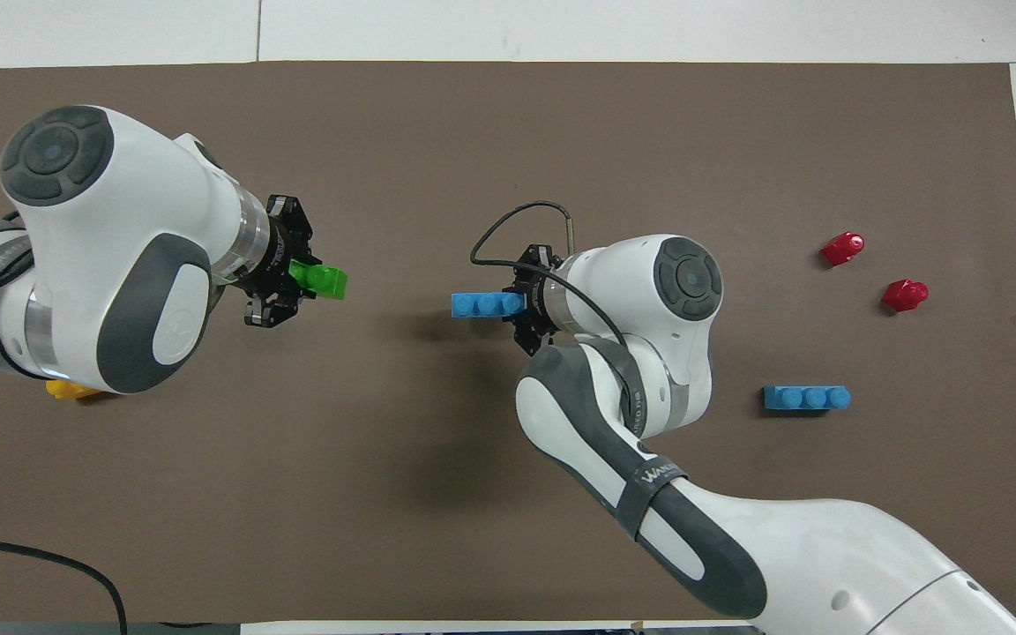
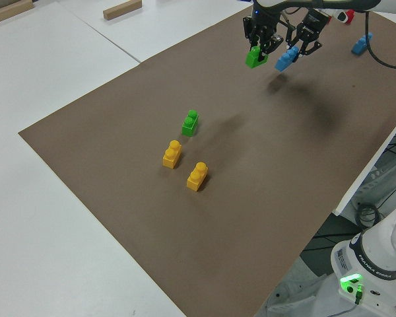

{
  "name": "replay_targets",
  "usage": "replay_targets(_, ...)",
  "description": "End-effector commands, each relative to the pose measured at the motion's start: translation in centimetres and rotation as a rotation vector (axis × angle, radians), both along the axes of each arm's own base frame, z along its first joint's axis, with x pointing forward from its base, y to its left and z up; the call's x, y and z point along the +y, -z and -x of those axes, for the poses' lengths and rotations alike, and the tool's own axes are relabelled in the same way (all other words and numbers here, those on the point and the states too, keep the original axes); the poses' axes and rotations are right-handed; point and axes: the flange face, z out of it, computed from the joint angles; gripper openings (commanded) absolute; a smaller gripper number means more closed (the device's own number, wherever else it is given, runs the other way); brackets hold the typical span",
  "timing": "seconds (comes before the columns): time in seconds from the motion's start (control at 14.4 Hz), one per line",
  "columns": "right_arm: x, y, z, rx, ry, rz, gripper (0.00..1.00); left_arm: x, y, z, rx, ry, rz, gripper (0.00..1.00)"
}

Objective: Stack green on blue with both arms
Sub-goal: 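Bring the green brick and blue brick together between both grippers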

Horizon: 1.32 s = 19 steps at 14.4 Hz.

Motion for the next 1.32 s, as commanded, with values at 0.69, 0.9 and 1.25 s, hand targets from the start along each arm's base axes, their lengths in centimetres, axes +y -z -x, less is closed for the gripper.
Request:
replay_targets(0.69,2.9,5.1,2.4,-0.007,0.055,0.017,0.0,-11.5,2.6,3.6,0.04,-0.306,-0.006,0.0)
replay_targets(0.9,2.9,5.1,2.4,-0.008,0.052,0.017,0.0,-11.5,3.0,3.6,0.013,-0.318,-0.017,0.0)
replay_targets(1.25,2.6,5.1,2.2,-0.009,0.054,0.019,0.0,-12.4,5.1,3.6,-0.011,-0.308,-0.028,0.0)
